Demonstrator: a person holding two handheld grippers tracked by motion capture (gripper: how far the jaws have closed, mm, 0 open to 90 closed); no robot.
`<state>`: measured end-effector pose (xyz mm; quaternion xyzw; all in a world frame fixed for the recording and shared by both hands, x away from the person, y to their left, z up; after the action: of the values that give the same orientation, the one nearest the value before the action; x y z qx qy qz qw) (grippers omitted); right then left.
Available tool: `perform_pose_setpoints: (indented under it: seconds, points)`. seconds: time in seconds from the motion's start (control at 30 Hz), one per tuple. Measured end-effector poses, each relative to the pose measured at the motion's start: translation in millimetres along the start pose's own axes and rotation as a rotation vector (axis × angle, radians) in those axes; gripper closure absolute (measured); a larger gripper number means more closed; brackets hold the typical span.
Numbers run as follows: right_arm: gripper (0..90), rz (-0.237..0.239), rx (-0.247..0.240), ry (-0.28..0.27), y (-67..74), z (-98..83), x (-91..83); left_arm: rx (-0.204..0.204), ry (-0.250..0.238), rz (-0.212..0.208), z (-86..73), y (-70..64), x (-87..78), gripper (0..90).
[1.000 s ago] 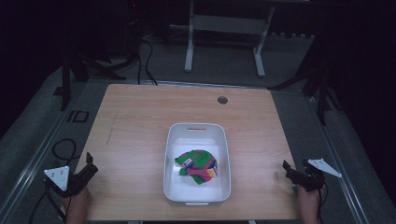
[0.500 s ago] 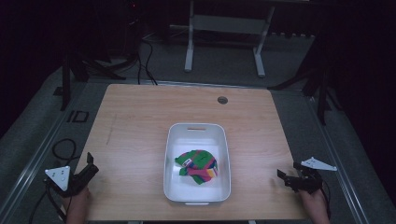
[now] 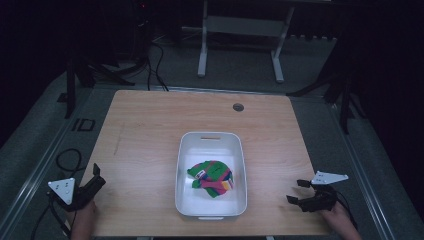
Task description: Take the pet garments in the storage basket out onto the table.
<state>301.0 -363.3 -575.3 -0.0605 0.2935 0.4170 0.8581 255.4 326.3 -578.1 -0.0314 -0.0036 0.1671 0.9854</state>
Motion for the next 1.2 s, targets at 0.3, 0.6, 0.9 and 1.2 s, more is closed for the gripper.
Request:
perform_pose_setpoints:
  seconds: [0.3, 0.6, 0.9, 1.2]
  points:
    - [14.0, 0.139, -0.107, 0.067, 30.5, 11.4, 17.7, 0.001, 0.002, -0.006, -0.1, -0.1, 0.1, 1.9]
    - [14.4, 0.237, -0.132, 0.095, 50.7, 29.2, 24.0, 0.004, 0.004, -0.017, -0.4, -1.2, 0.6, 1.9]
    - [14.4, 0.283, -0.187, 0.097, 70.4, 53.6, 28.4, 0.005, 0.007, -0.023, -0.6, -1.4, 0.9, 1.9]
    - [14.1, 0.313, -0.234, 0.084, 88.1, 80.3, 26.1, 0.004, 0.008, -0.024, -0.7, -1.5, 1.0, 1.8]
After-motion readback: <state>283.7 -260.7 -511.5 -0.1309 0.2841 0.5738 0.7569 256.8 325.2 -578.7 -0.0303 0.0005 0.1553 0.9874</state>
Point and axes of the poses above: each handheld gripper's, and its own axes: x roughly forward along the jaws, z roughly out of its top, y roughly to its left, the point moved 4 cm from there along x, roughly forward along the jaws, and after that the axes turned 9 degrees about -y, right-handed, at the moved point
